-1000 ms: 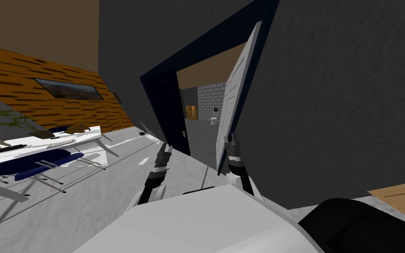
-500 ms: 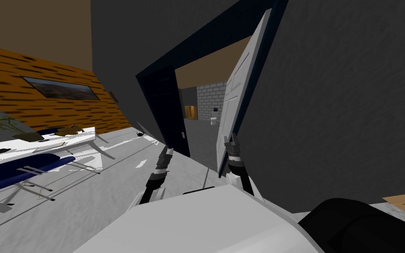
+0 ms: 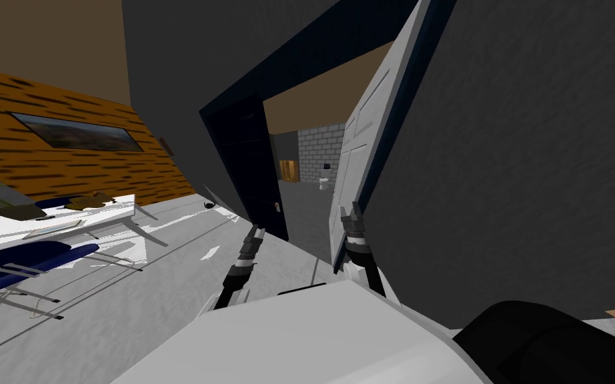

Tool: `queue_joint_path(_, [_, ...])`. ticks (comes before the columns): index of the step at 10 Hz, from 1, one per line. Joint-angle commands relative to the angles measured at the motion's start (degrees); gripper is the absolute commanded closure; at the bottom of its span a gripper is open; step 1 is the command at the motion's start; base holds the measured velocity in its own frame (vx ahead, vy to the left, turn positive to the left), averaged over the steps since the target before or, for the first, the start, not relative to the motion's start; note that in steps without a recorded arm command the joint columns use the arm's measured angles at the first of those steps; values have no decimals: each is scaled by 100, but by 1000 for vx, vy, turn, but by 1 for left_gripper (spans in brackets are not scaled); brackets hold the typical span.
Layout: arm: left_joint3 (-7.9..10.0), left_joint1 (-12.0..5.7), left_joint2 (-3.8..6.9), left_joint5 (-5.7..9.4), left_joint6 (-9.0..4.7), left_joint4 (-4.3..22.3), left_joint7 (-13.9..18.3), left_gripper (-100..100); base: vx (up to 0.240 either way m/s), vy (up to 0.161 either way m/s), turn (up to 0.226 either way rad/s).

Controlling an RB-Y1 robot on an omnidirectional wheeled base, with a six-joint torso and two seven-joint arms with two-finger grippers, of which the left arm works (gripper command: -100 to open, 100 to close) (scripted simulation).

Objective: Push the door open

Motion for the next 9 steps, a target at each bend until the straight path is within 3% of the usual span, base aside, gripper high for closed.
queue_joint_path(1, [10, -64, 72, -34, -172, 286, 74, -100, 88, 29, -27])
queue_joint_path(9, [24, -320, 415, -220, -821, 1494, 431, -100, 99, 29, -29])
